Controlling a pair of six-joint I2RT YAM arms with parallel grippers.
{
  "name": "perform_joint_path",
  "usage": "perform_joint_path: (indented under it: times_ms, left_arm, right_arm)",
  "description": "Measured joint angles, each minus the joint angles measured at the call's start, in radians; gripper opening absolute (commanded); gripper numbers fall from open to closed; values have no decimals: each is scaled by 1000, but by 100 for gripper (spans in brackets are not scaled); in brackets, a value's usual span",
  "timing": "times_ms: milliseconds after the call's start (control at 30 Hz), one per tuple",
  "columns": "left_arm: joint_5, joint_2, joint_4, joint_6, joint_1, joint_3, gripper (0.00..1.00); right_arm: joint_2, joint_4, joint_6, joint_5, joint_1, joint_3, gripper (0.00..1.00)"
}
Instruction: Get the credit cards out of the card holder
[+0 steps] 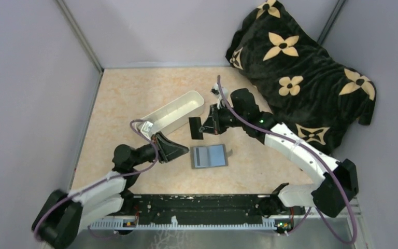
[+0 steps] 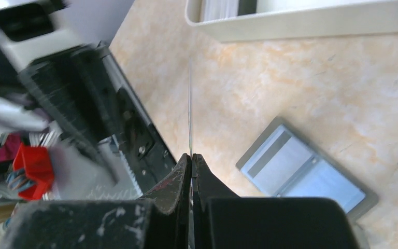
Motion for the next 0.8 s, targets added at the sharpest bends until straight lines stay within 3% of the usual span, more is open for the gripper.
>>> perform_joint_path:
  times_ms: [167, 333, 533, 800]
  left_arm:
    - [-158, -364, -576, 224, 2, 153, 48]
    - [-314, -432, -1009, 389, 3, 372, 73]
    - [-484, -428, -1281, 430, 6, 397, 75]
    - [-648, -453, -1464, 443, 6, 407, 75]
  right_arm:
    - [223, -121, -30, 93, -1, 248, 0]
    - [415, -221, -54, 170, 10, 450, 0]
    - [649, -309, -85, 254, 61, 711, 0]
    - [907, -429, -121, 343, 140, 1032, 0]
